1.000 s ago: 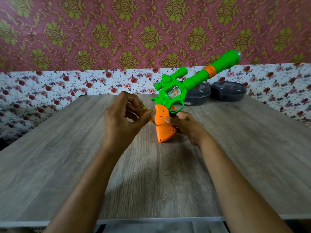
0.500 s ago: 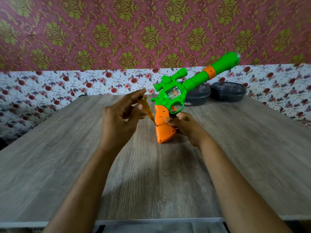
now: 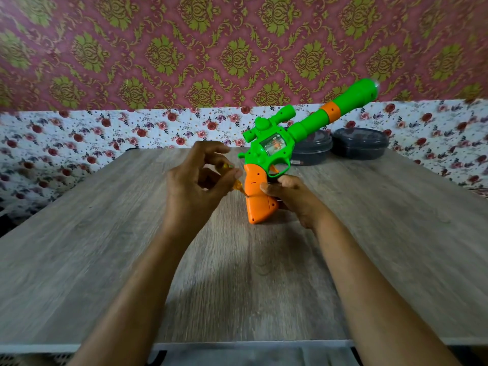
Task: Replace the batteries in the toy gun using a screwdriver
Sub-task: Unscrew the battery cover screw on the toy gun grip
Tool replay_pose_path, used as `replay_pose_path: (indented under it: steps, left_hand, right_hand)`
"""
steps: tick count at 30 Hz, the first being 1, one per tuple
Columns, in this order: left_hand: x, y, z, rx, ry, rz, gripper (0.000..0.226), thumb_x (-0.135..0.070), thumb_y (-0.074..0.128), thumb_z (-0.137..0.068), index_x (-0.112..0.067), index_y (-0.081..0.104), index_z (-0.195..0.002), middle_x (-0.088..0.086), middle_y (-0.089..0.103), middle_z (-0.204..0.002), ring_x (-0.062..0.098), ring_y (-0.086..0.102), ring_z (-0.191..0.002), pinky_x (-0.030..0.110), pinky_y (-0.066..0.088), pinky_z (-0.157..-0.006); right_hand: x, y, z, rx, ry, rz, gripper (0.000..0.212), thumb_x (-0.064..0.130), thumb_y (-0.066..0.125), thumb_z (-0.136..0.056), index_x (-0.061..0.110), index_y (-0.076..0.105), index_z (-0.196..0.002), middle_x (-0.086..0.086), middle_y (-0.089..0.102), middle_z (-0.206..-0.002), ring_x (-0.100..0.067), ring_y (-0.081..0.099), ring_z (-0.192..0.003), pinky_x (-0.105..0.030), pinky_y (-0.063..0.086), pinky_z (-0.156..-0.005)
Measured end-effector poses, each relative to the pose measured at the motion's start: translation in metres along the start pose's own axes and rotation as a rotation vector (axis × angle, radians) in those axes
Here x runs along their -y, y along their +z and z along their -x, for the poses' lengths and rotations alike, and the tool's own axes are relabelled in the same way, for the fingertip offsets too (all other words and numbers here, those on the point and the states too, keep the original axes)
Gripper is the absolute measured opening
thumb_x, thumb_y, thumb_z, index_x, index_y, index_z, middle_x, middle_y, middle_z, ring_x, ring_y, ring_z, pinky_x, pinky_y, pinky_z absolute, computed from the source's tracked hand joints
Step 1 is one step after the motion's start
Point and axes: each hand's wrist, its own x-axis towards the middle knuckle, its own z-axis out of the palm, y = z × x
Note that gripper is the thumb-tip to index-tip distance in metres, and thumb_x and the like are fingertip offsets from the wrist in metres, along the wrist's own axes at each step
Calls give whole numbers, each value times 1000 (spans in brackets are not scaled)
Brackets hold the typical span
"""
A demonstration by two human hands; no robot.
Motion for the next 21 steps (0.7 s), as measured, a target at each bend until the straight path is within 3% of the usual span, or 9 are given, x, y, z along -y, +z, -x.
replay_pose_path:
  steps: [4,7,10,15,18,21]
  left_hand:
    - [2,-2,-1,22,-35,32,27,-25,64,-84,-29,60,-111,-1,70,-96,8,70,-69,27,57,-64]
    - [1,-2,2,70,-34,63,35,-14,51,-89,-25,54,-122,0,68,-105,12,72,-78,26,58,-69]
    - [2,-2,1,68,-16,29,38,-9,52,-89,-22,52,-125,-4,68,-104,10,72,-78,28,59,-70]
    - [0,-3,0,44,7,16,19,-30,65,-79,-26,60,-96,-9,68,-88,9,69,-67,25,57,-62]
    - [-1,-3,0,34,27,2,22,-34,71,-74,-28,52,-84,-6,65,-83,12,65,-63,22,53,-57]
    - [-1,-1,1,40,43,-6,27,-34,72,-73,-32,47,-84,-2,64,-81,14,65,-62,23,53,-56]
  right_hand:
    - [0,-1,-1,-30,12,41,23,13,54,-91,15,56,-114,1,64,-97,-10,61,-87,-19,53,-71]
    - [0,0,-2,-33,22,53,21,15,54,-91,17,55,-112,5,63,-94,-5,61,-84,-13,53,-65]
    - [-1,-1,-3,-48,26,59,20,14,54,-91,16,55,-111,6,63,-92,-6,60,-83,-12,53,-63]
    - [-3,-1,-4,-28,17,38,24,12,53,-91,14,56,-115,6,64,-91,-4,61,-81,-12,53,-64]
    - [-3,-1,-5,-19,20,24,28,11,53,-91,11,55,-119,6,64,-92,-2,63,-78,-11,52,-61]
    - [-3,-1,-5,3,9,1,30,13,58,-88,11,55,-118,5,66,-93,2,66,-73,-12,52,-60]
